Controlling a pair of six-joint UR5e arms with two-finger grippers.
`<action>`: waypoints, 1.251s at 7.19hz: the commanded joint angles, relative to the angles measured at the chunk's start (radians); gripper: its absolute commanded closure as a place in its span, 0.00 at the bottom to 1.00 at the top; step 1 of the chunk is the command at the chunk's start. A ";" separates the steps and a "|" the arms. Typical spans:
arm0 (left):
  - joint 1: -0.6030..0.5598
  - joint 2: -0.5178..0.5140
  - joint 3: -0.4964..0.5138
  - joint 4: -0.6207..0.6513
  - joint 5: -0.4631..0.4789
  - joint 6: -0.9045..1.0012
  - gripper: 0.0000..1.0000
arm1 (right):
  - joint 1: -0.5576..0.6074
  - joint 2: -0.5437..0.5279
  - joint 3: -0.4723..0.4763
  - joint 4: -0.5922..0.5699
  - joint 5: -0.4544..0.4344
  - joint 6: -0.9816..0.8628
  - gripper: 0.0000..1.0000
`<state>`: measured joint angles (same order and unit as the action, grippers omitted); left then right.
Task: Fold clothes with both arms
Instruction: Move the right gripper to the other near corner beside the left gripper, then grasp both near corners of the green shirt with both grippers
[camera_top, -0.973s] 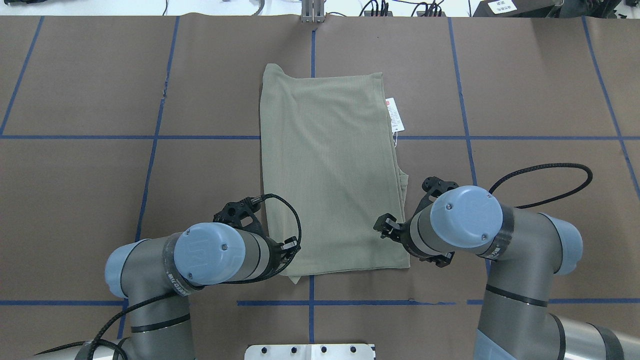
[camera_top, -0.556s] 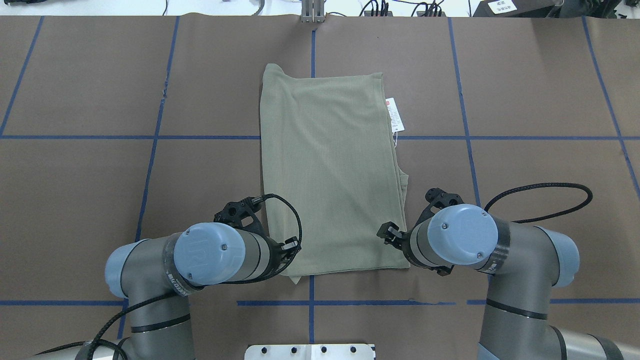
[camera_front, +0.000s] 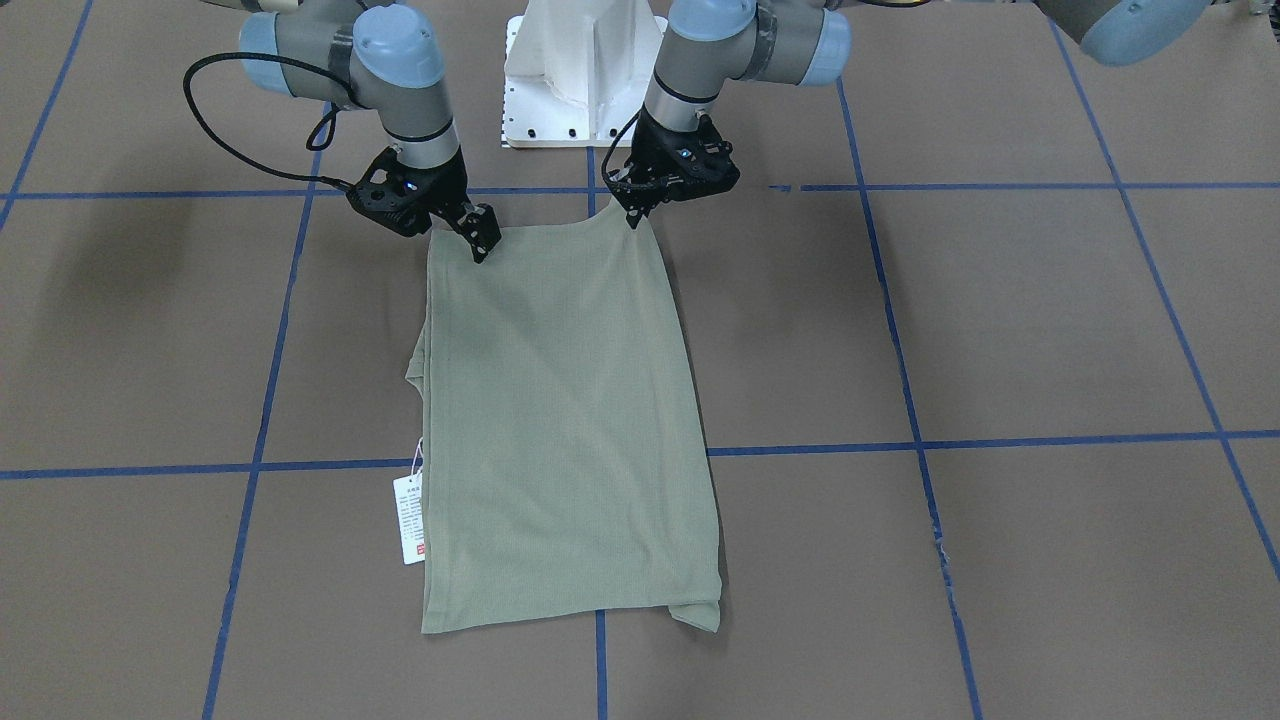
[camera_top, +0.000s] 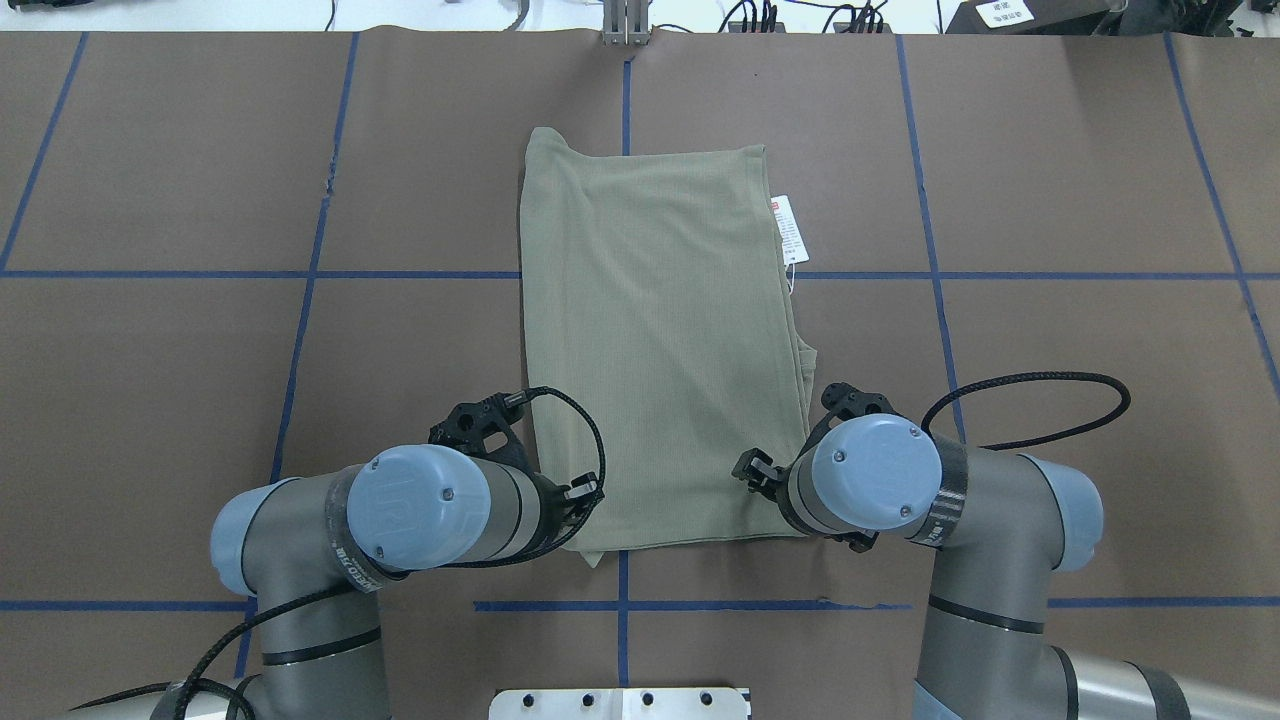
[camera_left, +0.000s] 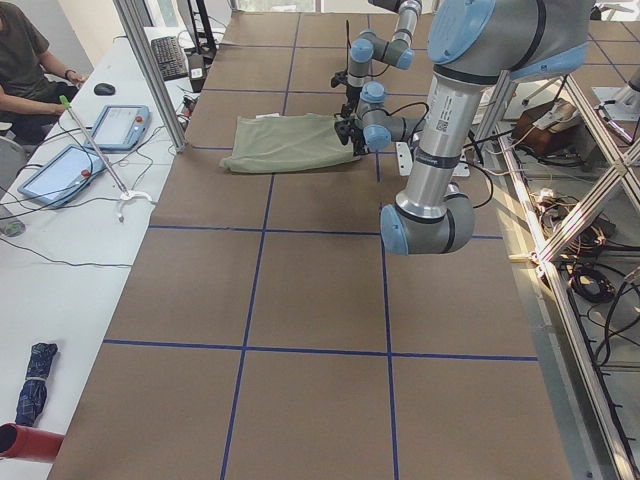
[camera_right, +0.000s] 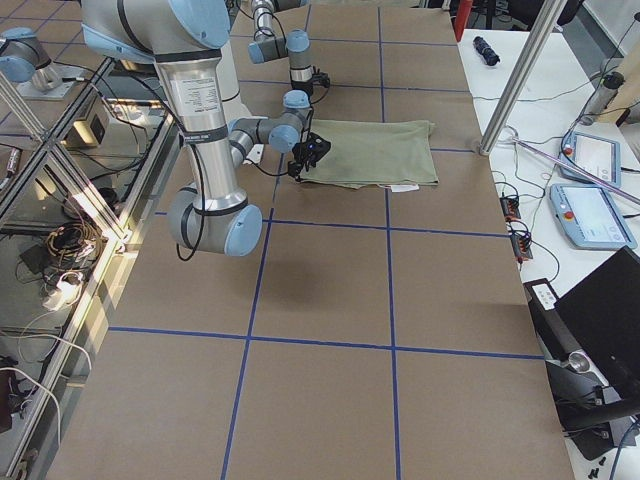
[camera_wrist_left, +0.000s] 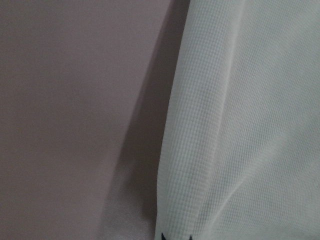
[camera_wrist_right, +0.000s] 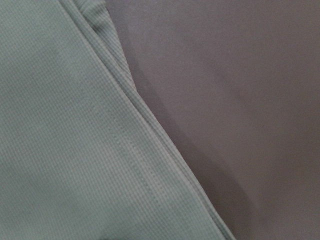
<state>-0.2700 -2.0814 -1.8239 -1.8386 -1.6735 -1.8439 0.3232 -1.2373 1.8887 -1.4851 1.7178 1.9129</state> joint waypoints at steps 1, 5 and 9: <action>0.000 -0.002 -0.002 -0.001 0.000 0.000 1.00 | 0.002 -0.005 -0.005 0.000 0.002 -0.002 0.00; 0.000 -0.006 0.000 -0.001 0.001 0.000 1.00 | 0.003 -0.002 -0.005 -0.001 0.003 0.001 0.12; 0.000 -0.006 0.000 0.001 0.000 0.000 1.00 | 0.007 -0.001 -0.005 -0.003 0.002 -0.003 1.00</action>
<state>-0.2700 -2.0871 -1.8239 -1.8382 -1.6723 -1.8444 0.3270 -1.2377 1.8838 -1.4867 1.7197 1.9130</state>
